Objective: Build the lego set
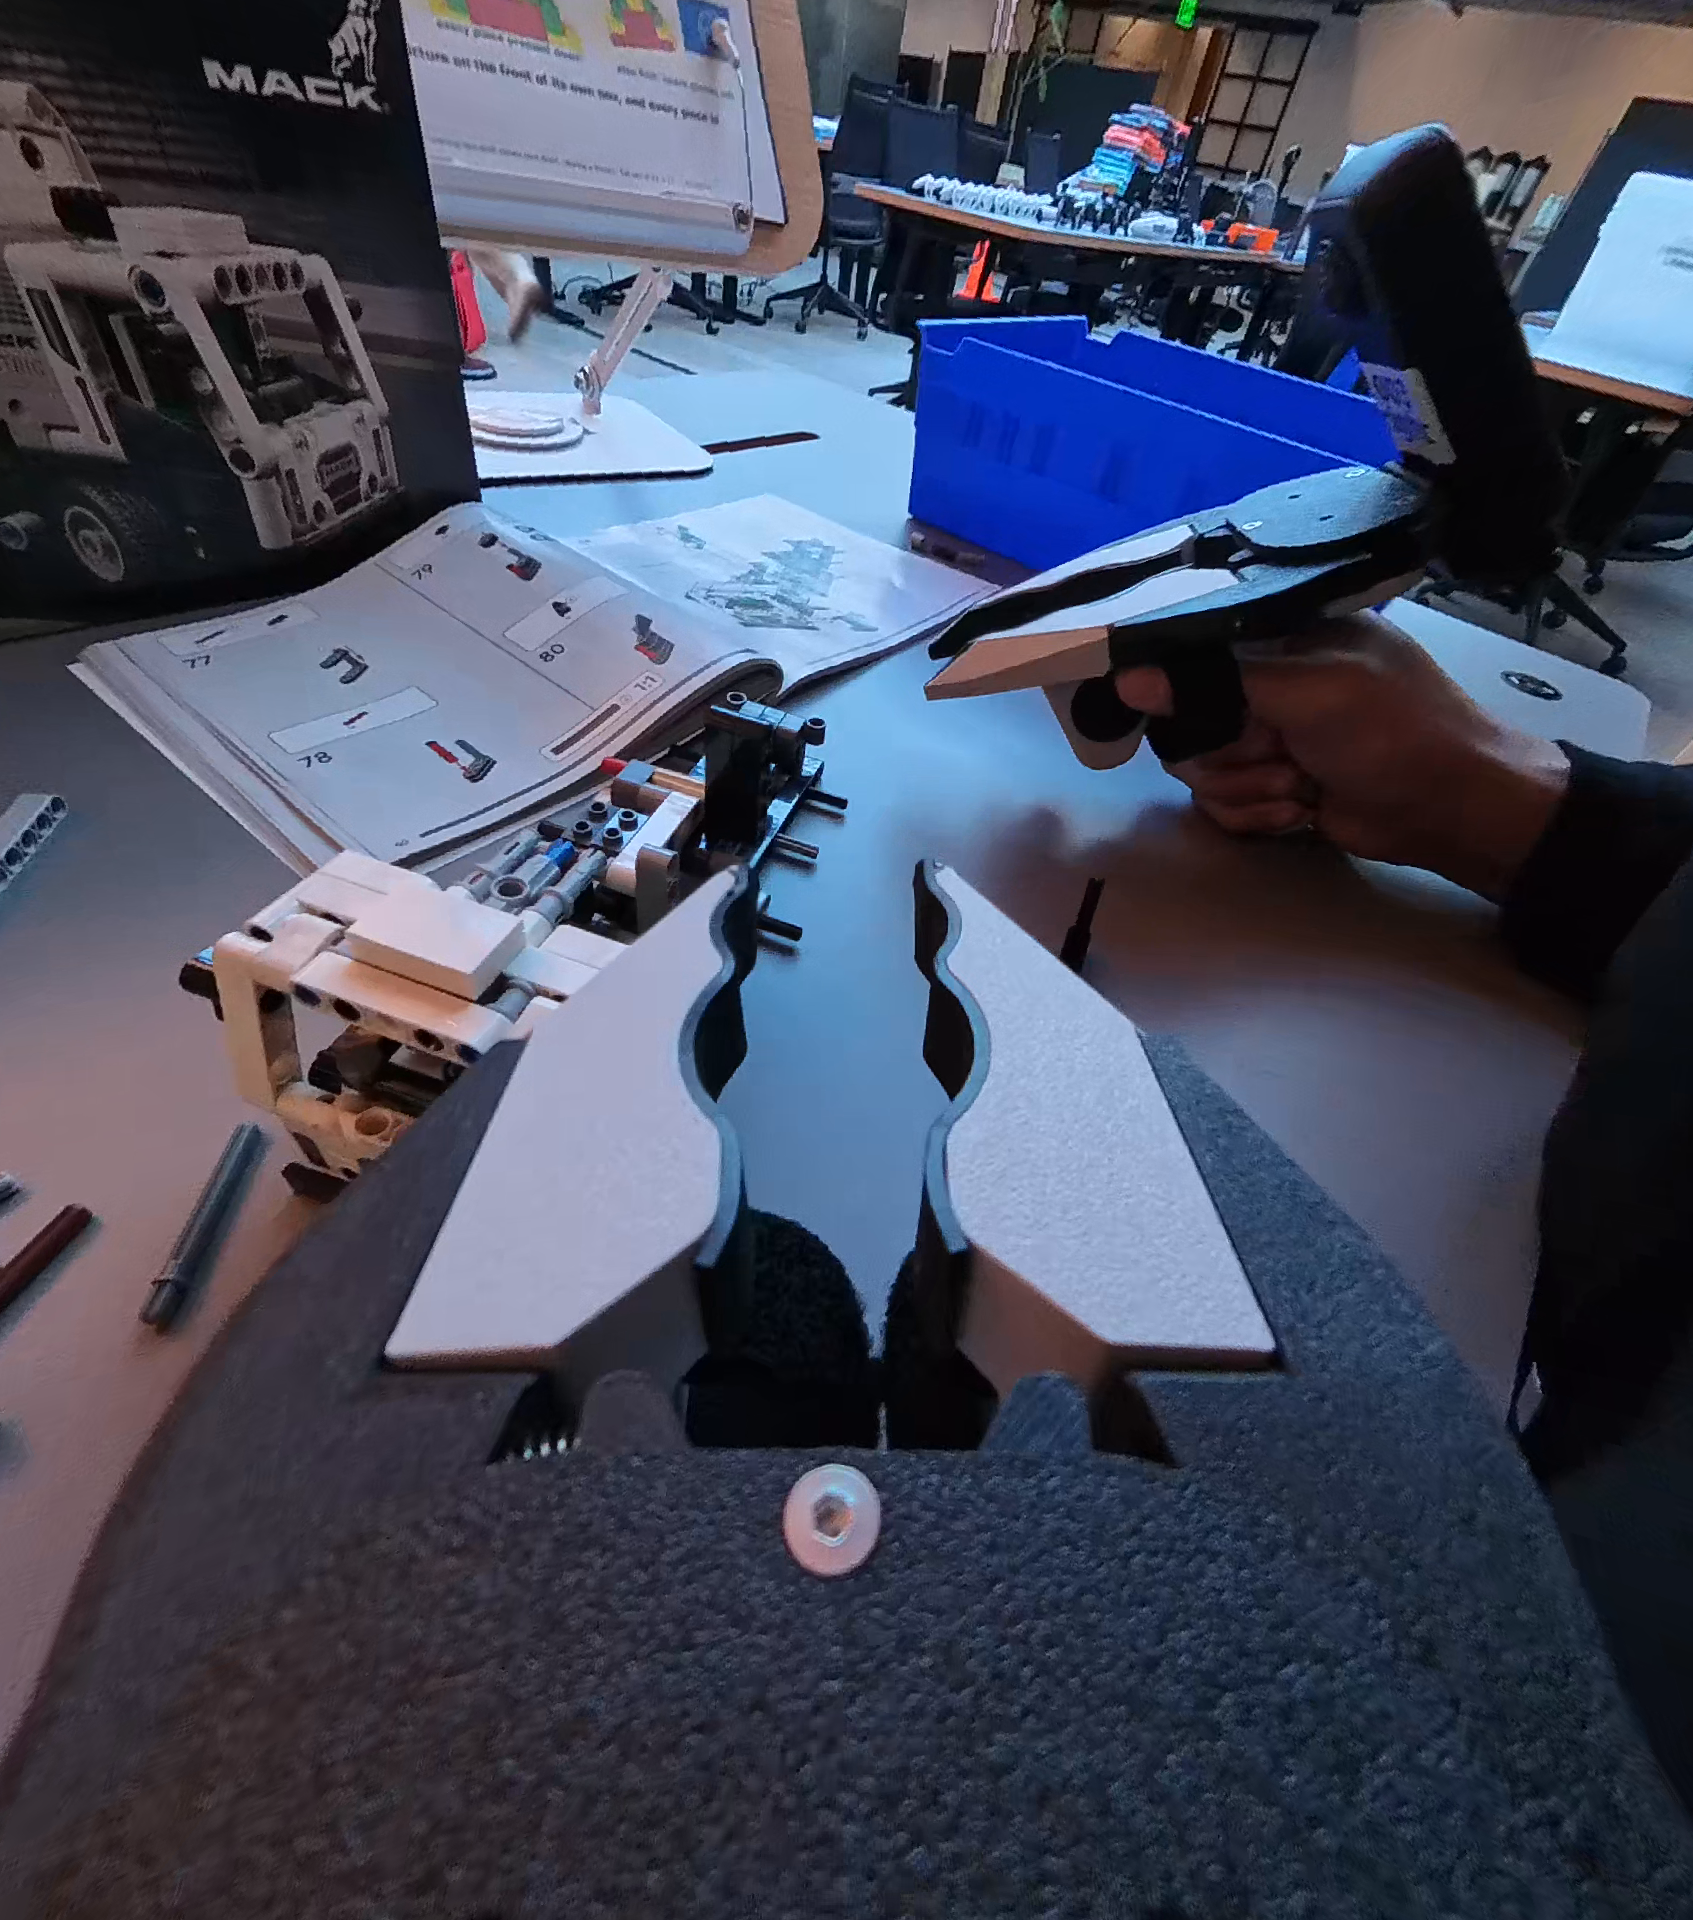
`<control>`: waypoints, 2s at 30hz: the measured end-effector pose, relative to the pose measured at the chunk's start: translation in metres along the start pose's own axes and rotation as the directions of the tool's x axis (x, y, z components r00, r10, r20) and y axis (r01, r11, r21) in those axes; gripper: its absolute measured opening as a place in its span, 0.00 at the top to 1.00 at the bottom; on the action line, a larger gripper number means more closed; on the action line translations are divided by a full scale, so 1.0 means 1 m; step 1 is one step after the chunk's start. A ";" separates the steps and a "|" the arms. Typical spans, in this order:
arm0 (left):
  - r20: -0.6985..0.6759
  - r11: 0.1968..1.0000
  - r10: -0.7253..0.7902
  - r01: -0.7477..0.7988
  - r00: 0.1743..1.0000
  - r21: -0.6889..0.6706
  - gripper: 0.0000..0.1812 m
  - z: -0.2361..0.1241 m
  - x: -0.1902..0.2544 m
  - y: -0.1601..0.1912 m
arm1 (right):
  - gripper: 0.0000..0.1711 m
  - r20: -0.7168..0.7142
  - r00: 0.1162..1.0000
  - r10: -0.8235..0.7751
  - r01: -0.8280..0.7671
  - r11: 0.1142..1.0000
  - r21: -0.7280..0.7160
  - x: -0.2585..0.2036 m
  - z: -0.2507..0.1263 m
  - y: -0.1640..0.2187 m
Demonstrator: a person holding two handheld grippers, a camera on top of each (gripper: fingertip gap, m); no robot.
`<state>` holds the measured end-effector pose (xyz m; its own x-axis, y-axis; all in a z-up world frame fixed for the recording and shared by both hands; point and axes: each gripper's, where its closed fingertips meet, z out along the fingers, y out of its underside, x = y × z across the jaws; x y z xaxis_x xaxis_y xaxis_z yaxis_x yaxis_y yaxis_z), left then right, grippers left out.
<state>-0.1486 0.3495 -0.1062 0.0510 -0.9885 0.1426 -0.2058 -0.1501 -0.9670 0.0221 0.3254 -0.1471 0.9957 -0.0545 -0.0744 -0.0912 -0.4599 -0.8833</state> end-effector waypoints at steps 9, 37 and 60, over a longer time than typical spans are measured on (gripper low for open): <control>0.027 0.999 -0.036 0.037 0.999 -0.032 0.84 0.004 -0.007 0.004 | 0.80 0.048 0.997 0.059 -0.059 0.998 -0.001 0.000 -0.001 0.000; 0.029 0.997 -0.064 0.065 0.998 -0.046 0.84 0.005 -0.010 0.006 | 0.81 0.047 0.997 0.053 -0.053 0.999 -0.011 -0.001 0.000 0.002; 0.009 0.998 -0.047 0.048 0.999 -0.041 0.84 0.005 -0.006 0.005 | 0.82 0.094 0.991 -0.100 0.099 0.995 0.013 -0.023 -0.004 0.001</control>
<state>-0.1450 0.3543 -0.1127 0.0699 -0.9800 0.1861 -0.2433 -0.1977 -0.9496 -0.0008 0.3227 -0.1447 0.9967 0.0751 -0.0292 0.0078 -0.4514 -0.8923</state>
